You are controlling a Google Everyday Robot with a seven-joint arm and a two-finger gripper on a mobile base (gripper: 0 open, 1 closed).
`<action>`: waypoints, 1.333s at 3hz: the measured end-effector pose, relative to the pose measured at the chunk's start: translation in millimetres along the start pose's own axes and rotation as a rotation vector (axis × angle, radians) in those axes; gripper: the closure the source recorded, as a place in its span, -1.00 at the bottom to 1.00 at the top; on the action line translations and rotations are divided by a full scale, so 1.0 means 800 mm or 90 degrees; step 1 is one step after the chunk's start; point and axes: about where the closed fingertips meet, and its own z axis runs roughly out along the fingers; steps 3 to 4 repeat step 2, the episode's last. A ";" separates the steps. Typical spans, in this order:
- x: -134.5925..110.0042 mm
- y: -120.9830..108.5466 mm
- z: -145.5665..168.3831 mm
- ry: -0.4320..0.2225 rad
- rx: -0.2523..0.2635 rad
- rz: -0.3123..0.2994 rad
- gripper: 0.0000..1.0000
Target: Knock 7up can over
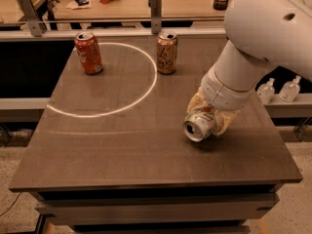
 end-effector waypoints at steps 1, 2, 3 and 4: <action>0.003 0.000 0.005 0.008 -0.025 -0.016 0.71; 0.002 0.000 0.006 0.009 -0.025 -0.017 0.22; 0.002 0.000 0.006 0.009 -0.025 -0.017 0.22; 0.002 0.000 0.006 0.009 -0.025 -0.017 0.22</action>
Offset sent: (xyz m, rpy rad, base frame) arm 0.0027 -0.0007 -0.0037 -0.0379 0.0111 0.0199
